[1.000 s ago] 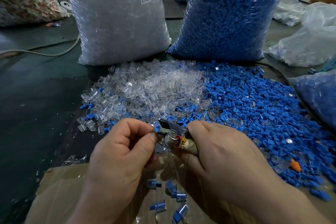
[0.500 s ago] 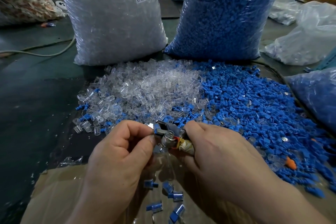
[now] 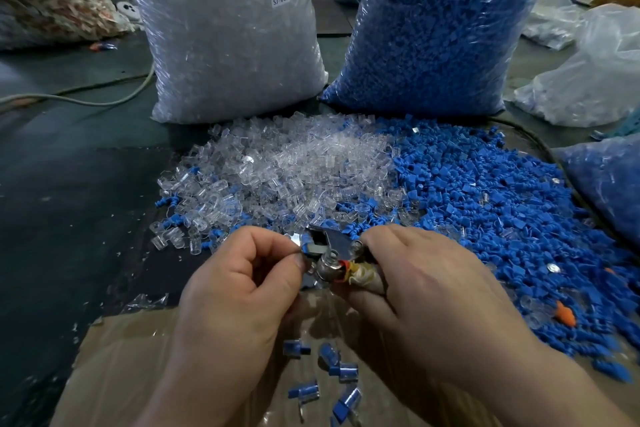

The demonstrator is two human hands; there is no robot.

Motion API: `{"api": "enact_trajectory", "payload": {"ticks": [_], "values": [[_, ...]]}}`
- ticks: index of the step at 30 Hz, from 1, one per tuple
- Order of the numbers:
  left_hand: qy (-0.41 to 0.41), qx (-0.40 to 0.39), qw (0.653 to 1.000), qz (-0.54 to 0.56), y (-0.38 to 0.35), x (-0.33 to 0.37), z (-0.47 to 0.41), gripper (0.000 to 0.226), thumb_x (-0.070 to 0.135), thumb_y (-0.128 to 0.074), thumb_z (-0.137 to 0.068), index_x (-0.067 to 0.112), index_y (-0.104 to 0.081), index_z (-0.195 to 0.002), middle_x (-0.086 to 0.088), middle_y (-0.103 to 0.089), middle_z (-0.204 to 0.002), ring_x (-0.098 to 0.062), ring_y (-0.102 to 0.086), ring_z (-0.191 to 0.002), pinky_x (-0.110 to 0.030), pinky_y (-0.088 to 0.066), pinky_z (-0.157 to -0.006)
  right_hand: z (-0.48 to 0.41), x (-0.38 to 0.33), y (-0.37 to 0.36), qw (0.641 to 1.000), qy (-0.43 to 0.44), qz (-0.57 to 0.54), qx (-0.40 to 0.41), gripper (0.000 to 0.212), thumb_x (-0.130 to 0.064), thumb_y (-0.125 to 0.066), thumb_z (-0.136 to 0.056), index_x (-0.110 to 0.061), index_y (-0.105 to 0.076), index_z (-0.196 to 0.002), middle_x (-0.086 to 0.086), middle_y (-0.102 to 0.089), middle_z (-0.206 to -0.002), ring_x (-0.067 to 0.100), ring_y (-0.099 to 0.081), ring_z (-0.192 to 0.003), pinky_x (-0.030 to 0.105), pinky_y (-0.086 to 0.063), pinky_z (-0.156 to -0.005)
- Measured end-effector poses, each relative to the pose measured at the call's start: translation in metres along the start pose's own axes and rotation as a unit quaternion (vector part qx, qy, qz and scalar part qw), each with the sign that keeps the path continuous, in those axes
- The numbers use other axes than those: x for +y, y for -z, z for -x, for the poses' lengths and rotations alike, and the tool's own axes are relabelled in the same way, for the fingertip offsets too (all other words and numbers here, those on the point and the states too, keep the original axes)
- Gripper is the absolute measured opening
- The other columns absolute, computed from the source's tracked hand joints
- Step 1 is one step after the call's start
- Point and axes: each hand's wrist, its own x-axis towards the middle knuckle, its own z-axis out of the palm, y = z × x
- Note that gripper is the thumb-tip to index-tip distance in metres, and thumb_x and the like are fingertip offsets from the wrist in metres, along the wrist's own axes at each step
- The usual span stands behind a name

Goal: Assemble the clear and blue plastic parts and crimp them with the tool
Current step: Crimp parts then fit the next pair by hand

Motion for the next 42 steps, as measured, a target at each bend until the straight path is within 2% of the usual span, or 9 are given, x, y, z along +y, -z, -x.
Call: {"api": "enact_trajectory", "payload": {"ticks": [6,12,16,22,25,29,36,38,42], "values": [[0.039,-0.005,0.999,-0.019,-0.001,-0.003,-0.003,0.015,0.024,-0.072,-0.084,0.038,-0.068,-0.082,0.001,-0.069,-0.058,-0.004,-0.06,-0.044,-0.01,-0.044,-0.044,-0.006,0.02,-0.006,0.998,-0.029,0.046,-0.037,0.064,-0.083,-0.019,-0.072,-0.036,-0.047,-0.106,-0.014,-0.053,-0.096,0.016,-0.048,-0.092,0.035,-0.038,-0.081],[0.064,-0.038,0.997,-0.024,-0.004,-0.001,-0.001,0.024,0.016,-0.071,-0.087,0.038,-0.067,-0.079,-0.001,-0.069,-0.057,-0.003,-0.057,-0.04,-0.011,-0.042,-0.04,-0.016,0.02,-0.008,0.997,-0.038,0.055,-0.036,0.06,-0.071,-0.035,-0.078,-0.031,-0.054,-0.118,-0.008,-0.056,-0.114,0.019,-0.044,-0.109,0.039,-0.028,-0.096],[0.029,-0.033,0.997,-0.066,-0.007,0.0,0.002,0.022,0.021,-0.072,-0.084,0.041,-0.066,-0.08,0.005,-0.069,-0.061,-0.004,-0.059,-0.044,-0.014,-0.044,-0.039,-0.008,-0.001,-0.009,0.994,0.046,-0.027,0.094,0.035,-0.054,-0.041,-0.091,-0.027,-0.063,-0.097,-0.008,-0.061,-0.094,0.019,-0.054,-0.09,0.042,-0.045,-0.08],[-0.046,-0.049,0.994,-0.083,-0.006,0.006,0.008,0.013,0.036,-0.066,-0.075,0.042,-0.066,-0.086,0.01,-0.07,-0.066,-0.007,-0.064,-0.056,-0.017,-0.052,-0.051,-0.005,-0.008,-0.015,0.981,0.108,-0.073,0.143,0.024,-0.031,-0.044,-0.095,-0.016,-0.06,-0.084,0.0,-0.059,-0.079,0.022,-0.052,-0.073,0.037,-0.037,-0.068],[-0.04,-0.055,0.998,0.001,-0.006,0.009,0.008,0.008,0.042,-0.062,-0.083,0.039,-0.068,-0.088,0.002,-0.07,-0.067,-0.007,-0.065,-0.053,-0.015,-0.05,-0.049,-0.004,-0.005,-0.013,0.976,0.122,-0.103,0.151,0.027,-0.029,-0.045,-0.094,-0.011,-0.062,-0.083,0.002,-0.06,-0.08,0.023,-0.053,-0.074,0.035,-0.038,-0.067],[-0.037,-0.132,0.99,-0.023,0.0,0.004,0.002,0.054,0.075,-0.047,-0.084,0.024,-0.064,-0.083,-0.002,-0.06,-0.063,-0.011,-0.054,-0.055,-0.032,-0.049,-0.053,-0.005,-0.007,-0.013,0.965,0.179,-0.119,0.147,0.022,-0.025,-0.051,-0.092,-0.009,-0.063,-0.084,0.004,-0.06,-0.083,0.025,-0.054,-0.078,0.036,-0.043,-0.071],[-0.115,-0.151,0.982,-0.001,0.004,0.008,0.003,0.042,0.067,-0.047,-0.086,0.029,-0.056,-0.07,0.013,-0.047,-0.055,-0.001,-0.043,-0.05,-0.019,-0.036,-0.044,0.002,-0.025,-0.008,0.947,0.07,-0.292,0.113,0.028,-0.032,-0.046,-0.094,-0.017,-0.049,-0.07,-0.006,-0.047,-0.064,0.013,-0.044,-0.06,0.036,-0.037,-0.055],[-0.165,-0.14,0.976,-0.025,0.004,0.011,0.004,0.039,0.062,-0.046,-0.09,0.028,-0.054,-0.073,0.01,-0.05,-0.058,-0.004,-0.045,-0.05,-0.023,-0.038,-0.043,0.004,-0.031,-0.004,0.898,-0.012,-0.438,0.04,0.026,-0.032,-0.049,-0.088,-0.018,-0.048,-0.067,-0.005,-0.046,-0.056,0.011,-0.044,-0.053,0.036,-0.036,-0.051],[-0.267,-0.115,0.949,-0.122,0.002,0.014,0.005,0.039,0.06,-0.038,-0.099,0.03,-0.051,-0.079,0.006,-0.051,-0.07,-0.014,-0.053,-0.061,-0.028,-0.042,-0.052,0.002,-0.03,0.007,0.643,-0.188,-0.72,-0.182,0.019,-0.023,-0.051,-0.074,-0.021,-0.048,-0.056,0.0,-0.035,-0.048,0.014,-0.027,-0.038,0.023,-0.02,-0.041]]}}
